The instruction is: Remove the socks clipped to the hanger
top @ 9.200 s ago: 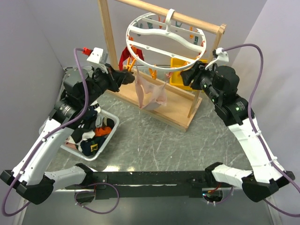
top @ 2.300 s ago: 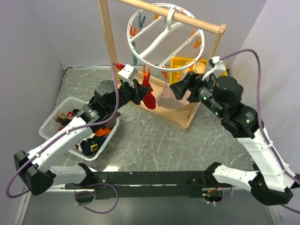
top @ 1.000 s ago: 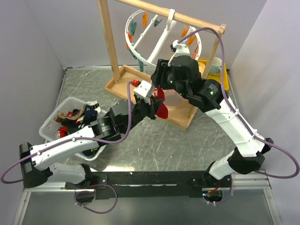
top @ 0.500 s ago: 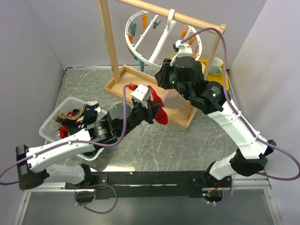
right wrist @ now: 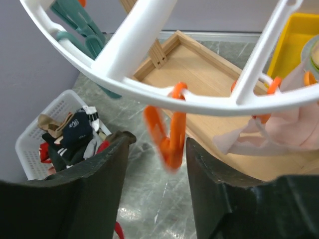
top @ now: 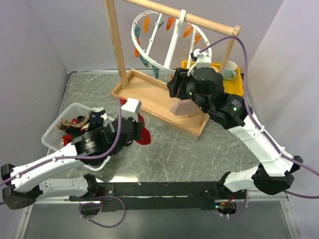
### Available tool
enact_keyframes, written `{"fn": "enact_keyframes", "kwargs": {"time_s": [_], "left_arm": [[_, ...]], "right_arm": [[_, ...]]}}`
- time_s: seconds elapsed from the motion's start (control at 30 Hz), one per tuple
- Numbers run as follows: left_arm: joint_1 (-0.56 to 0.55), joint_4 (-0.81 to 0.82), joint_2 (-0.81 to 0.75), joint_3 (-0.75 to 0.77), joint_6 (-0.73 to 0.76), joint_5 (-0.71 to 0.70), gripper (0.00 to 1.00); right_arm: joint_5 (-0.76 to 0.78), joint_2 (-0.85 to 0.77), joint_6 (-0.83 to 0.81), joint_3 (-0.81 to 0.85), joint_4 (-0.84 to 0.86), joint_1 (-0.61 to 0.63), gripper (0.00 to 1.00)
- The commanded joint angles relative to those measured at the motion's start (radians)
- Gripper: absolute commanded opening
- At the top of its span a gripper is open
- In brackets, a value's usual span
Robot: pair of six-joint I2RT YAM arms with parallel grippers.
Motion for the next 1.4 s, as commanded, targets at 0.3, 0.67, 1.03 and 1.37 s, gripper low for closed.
{"fn": "enact_keyframes", "kwargs": {"time_s": [0.3,0.67,1.03,1.37], "left_arm": [[0.494,-0.38,-0.074,0.131,0.074,-0.054,0.01],[0.918,-0.233,-0.017,0.019,0.166,-0.001,0.01],[1.122,-0.032,0.171,-0.058,0.123,0.101,0.01],[1.308,-0.049,0.575,-0.011,0.093,0.374,0.01]], "right_arm": [[-0.031,-0.282,-0.029,-0.285,0.221,-0.019,0.9],[-0.042,-0.423,-0.01,-0.389,0.213,-0.02,0.9],[-0.126,-0.498,0.012,-0.472,0.212,-0.022,0.9],[-0.109,-0.608,0.01,-0.547,0.19,-0.02,0.9]]}}
